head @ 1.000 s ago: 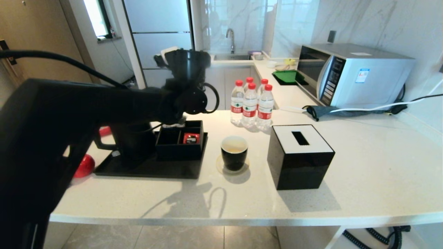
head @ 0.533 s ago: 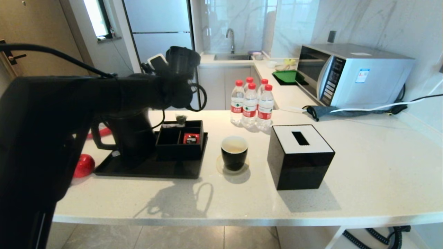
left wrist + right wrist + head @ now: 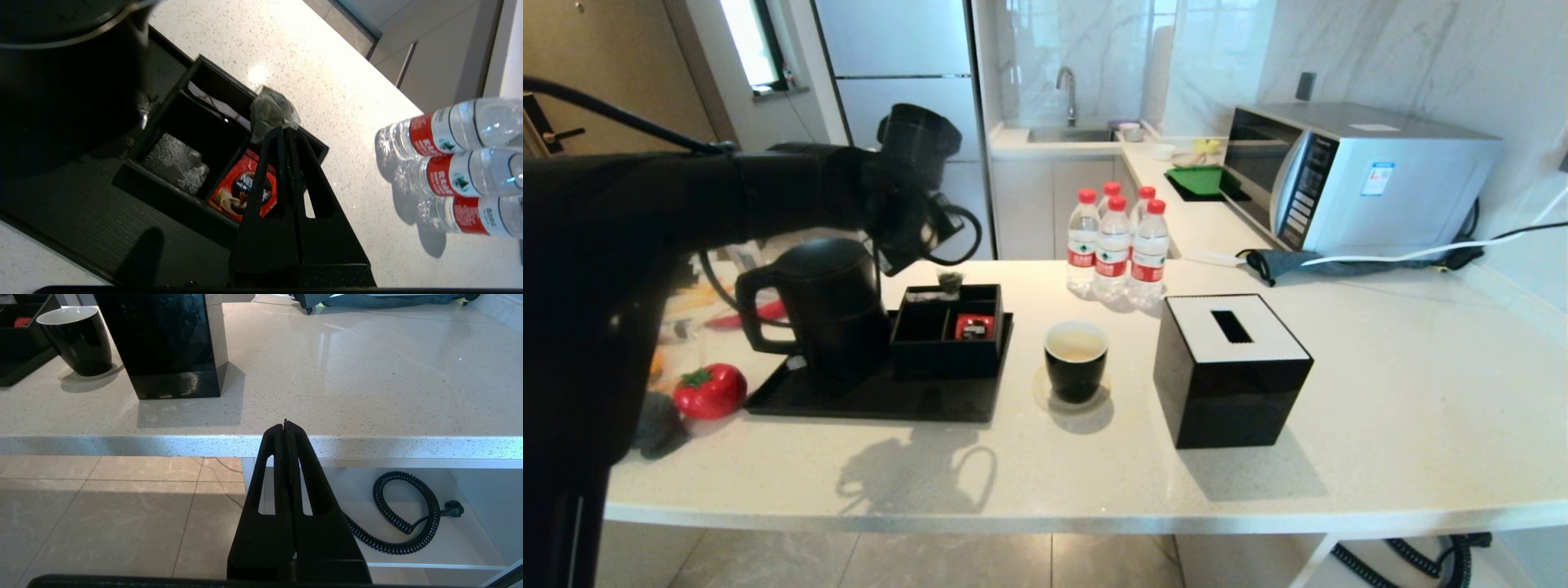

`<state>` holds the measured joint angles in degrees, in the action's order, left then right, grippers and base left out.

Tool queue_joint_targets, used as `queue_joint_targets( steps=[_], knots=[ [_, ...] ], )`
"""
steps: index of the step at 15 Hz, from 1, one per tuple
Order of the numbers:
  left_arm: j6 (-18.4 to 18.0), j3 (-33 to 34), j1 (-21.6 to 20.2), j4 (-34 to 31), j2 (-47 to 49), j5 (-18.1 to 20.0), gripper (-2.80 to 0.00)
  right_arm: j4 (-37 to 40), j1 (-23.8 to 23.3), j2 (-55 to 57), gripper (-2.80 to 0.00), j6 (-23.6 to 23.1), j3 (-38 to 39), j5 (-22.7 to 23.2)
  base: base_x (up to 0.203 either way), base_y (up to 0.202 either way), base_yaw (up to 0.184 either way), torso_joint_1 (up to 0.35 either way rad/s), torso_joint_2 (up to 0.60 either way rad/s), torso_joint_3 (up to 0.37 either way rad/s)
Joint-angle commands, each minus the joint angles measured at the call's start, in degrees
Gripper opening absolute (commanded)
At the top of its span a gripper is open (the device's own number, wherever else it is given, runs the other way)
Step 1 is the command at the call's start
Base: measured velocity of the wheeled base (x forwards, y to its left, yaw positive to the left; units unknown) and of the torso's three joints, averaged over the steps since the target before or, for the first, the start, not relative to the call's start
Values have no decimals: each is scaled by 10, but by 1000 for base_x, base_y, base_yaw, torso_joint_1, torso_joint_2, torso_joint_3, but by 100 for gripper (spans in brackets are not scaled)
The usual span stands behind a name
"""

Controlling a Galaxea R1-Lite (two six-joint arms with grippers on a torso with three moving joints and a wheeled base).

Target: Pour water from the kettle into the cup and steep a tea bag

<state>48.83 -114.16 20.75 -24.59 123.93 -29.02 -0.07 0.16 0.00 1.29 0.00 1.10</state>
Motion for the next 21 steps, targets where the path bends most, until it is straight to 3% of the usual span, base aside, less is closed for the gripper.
queue_joint_targets(
  steps=[1,5,6,13,17,21],
  knots=[
    [4,0,-11,-2,-12,3,-280,0,0,0,-280,0,0,0,0,0,0,0,0,0],
    [17,0,-20,0,-2,12,-280,0,0,0,-280,0,0,0,0,0,0,0,0,0],
    [25,0,-19,-3,1,12,0,0,0,0,-280,0,0,0,0,0,0,0,0,0],
    [30,0,-16,16,37,21,0,0,0,0,-280,0,0,0,0,0,0,0,0,0],
    [30,0,-18,44,57,68,0,0,0,0,-280,0,0,0,0,0,0,0,0,0],
    [28,0,-19,75,78,70,0,0,0,0,-280,0,0,0,0,0,0,0,0,0]
  ],
)
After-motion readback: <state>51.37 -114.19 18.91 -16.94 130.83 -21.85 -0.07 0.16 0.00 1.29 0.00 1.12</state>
